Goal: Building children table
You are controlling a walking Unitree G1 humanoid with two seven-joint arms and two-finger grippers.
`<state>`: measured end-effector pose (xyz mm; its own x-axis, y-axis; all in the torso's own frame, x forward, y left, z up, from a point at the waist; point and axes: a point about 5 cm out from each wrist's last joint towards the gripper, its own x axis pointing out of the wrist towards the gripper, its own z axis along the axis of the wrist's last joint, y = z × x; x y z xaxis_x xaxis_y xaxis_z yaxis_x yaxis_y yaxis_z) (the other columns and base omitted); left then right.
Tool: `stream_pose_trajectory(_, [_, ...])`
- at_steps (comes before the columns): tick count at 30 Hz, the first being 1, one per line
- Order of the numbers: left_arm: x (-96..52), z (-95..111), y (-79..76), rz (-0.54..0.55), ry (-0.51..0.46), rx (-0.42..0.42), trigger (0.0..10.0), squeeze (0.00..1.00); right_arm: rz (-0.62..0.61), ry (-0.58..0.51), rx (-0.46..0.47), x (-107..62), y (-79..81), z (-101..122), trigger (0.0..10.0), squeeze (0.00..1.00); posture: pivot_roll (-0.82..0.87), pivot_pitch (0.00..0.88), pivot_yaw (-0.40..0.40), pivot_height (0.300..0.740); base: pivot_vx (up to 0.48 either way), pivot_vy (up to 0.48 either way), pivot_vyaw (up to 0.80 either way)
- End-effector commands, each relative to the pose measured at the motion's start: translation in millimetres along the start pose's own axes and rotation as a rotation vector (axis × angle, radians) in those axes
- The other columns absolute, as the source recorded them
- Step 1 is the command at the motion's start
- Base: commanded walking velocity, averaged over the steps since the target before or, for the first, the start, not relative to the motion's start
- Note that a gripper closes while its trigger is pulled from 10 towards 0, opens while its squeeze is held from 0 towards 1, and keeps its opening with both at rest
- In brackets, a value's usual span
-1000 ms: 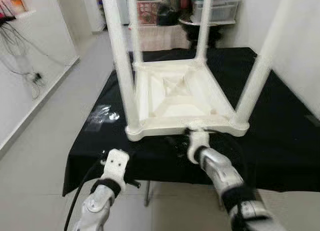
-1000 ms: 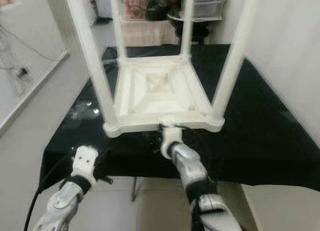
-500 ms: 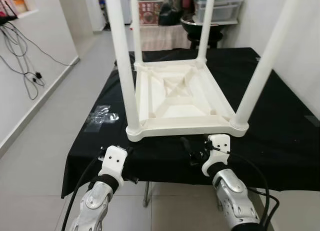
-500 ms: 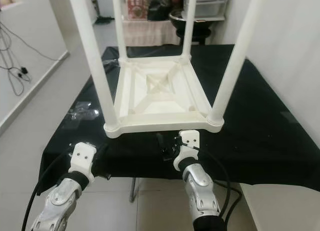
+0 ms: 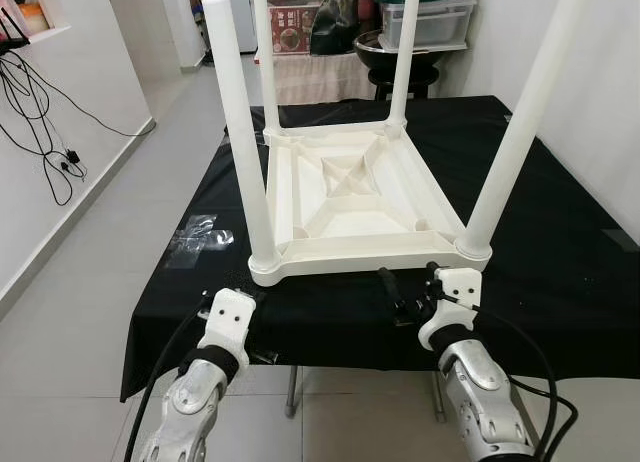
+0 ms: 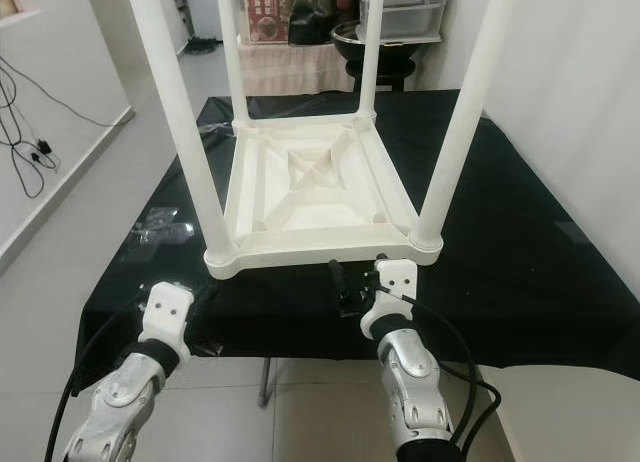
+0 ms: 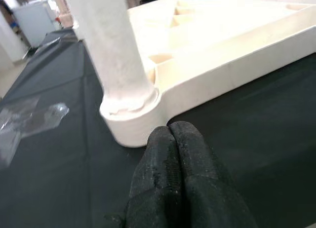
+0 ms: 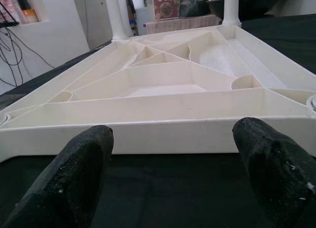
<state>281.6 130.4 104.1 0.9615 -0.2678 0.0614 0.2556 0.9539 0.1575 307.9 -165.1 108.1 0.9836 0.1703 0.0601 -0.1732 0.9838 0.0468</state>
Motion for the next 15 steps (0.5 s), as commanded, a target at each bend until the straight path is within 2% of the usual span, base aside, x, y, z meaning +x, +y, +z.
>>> stream_pose_trajectory(1, [-1.5,-5.3,0.3,-0.013,0.020,0.026,10.0,0.00,0.011,0.010,-0.002,2.0,4.0,0.2,10.0,0.00,-0.08,0.022,0.043,0.740,0.000,-0.465,0.00])
stream_pose_trajectory(11, [0.0,-6.7,1.0,-0.016,0.033,0.008,10.0,0.00,0.008,0.012,-0.001,2.3,5.2,1.6,10.0,0.00,-0.09,0.023,0.048,0.740,0.000,-0.453,0.00])
stream_pose_trajectory(15, [1.4,-6.1,2.8,-0.012,0.033,-0.004,10.0,0.00,0.009,0.001,-0.020,3.6,5.9,4.0,10.0,0.00,-0.08,0.024,0.047,0.740,0.000,0.000,0.00])
